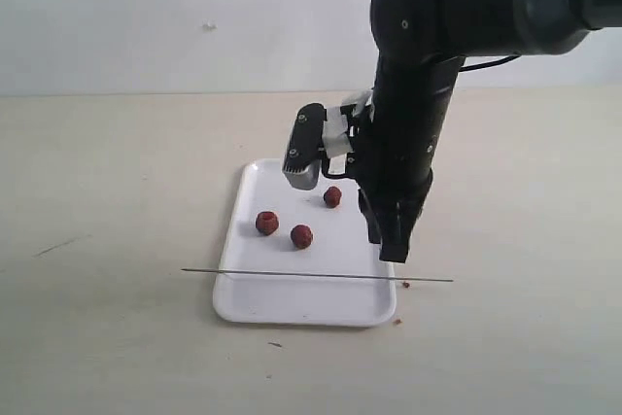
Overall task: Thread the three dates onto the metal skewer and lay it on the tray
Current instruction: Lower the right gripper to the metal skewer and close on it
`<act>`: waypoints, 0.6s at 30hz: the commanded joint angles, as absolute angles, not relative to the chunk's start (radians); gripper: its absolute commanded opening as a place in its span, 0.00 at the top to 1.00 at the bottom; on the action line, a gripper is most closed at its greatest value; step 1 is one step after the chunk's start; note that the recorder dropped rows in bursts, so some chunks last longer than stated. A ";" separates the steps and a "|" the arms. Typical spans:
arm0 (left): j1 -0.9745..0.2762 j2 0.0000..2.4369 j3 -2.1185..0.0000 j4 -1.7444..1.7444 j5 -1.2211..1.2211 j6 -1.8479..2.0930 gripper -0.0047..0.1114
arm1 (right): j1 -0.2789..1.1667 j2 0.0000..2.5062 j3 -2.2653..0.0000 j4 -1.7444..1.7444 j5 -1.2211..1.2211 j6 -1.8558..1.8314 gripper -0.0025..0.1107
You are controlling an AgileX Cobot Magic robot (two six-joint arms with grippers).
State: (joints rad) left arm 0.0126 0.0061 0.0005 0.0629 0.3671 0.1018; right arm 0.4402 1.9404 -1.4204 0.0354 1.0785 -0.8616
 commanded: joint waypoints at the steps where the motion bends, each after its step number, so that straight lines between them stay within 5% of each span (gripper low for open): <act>1: 0.015 0.000 0.000 0.066 0.359 0.098 0.96 | 0.442 1.987 -1.426 0.078 1.019 -0.863 0.73; 6: 0.015 0.000 0.000 0.066 0.359 0.098 0.96 | 0.442 2.039 -1.426 0.080 0.961 -0.837 0.62; 18: 0.015 0.000 0.000 0.066 0.359 0.098 0.96 | 0.442 2.108 -1.426 0.096 0.961 -0.837 0.62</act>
State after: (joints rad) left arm 0.0126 0.0061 0.0005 0.0629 0.3671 0.1018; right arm 0.4402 2.0955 -1.4204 0.0869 0.9618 -0.8398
